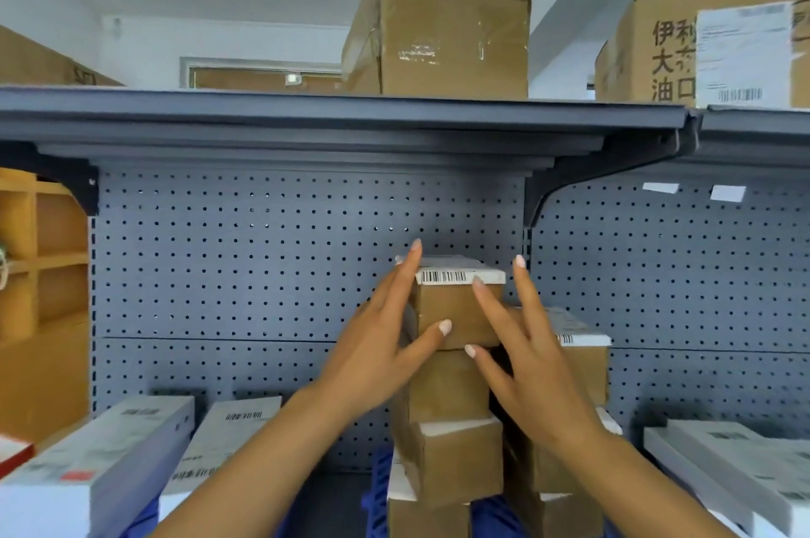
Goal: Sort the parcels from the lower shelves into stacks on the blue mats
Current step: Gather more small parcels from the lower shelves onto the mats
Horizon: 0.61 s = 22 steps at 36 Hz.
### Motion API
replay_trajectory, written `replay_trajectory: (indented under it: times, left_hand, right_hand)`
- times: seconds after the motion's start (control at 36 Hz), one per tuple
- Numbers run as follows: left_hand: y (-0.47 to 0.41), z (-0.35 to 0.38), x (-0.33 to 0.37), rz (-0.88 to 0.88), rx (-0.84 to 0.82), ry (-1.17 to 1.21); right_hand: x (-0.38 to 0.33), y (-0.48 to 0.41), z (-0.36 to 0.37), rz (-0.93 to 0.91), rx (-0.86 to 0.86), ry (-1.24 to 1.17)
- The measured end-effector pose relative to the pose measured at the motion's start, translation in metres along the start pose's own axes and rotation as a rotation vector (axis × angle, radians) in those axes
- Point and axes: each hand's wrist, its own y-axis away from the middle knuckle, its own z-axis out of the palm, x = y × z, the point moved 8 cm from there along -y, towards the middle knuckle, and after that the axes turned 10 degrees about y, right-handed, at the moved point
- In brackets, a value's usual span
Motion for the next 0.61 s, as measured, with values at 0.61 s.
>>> replay_trajectory:
  times: [0.61]
  left_hand:
    - [0.017,0.001,-0.019,0.147,-0.053,-0.321]
  right_hand:
    - [-0.008,0.019,0.007,0.018,-0.172,0.196]
